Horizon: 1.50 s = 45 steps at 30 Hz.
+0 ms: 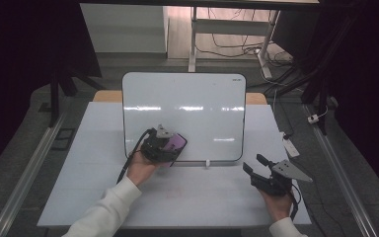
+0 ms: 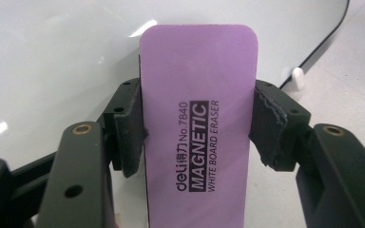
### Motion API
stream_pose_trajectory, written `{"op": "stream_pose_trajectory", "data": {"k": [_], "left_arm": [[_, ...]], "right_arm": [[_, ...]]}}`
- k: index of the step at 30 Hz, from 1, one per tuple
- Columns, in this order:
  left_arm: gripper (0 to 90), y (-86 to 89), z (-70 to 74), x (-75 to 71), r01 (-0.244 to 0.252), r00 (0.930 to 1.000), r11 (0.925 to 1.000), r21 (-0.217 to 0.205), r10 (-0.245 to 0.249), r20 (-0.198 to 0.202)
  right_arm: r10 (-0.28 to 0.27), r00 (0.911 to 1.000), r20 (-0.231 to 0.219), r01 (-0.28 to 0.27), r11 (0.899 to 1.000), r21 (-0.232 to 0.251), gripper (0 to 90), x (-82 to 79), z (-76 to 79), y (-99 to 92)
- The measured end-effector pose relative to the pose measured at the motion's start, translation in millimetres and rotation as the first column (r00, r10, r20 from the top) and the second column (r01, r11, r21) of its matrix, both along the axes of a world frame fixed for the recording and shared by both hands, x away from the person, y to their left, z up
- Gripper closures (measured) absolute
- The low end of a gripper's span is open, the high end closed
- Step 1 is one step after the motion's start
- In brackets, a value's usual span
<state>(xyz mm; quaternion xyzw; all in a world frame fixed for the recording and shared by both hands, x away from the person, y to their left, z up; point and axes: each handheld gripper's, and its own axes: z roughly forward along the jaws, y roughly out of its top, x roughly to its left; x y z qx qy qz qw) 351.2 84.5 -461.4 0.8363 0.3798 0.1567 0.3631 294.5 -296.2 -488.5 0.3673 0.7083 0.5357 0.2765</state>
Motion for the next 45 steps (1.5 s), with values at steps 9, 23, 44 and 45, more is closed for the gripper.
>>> {"op": "stream_pose_trajectory", "data": {"k": [9, 23, 44, 45], "left_arm": [[41.6, 0.8, 13.6, -14.0, 0.02, 0.9977, 0.9965, -0.081, -0.014, 0.066], [41.6, -3.6, 20.4, -21.4, 0.052, 0.9948, 0.9862, -0.158, -0.037, 0.095], [41.6, -15.4, 21.9, -25.3, 0.081, 0.9916, 0.978, -0.192, -0.059, 0.115], [41.6, -16.1, 21.8, -25.7, 0.083, 0.9912, 0.9783, -0.19, -0.061, 0.117]], "right_arm": [[0.069, 0.9976, 0.005, -0.069, 0.997, -0.023, 35.4, -6.9, 4.2, 20.5], [0.144, 0.9889, -0.035, -0.146, 0.988, -0.042, 35.3, -12.0, 0.8, 44.4], [0.232, 0.9701, -0.072, -0.236, 0.97, -0.06, 35.2, -14.8, -0.4, 93.4], [0.236, 0.9687, -0.078, -0.241, 0.969, -0.062, 35.2, -14.9, -1.0, 97.0]]}}
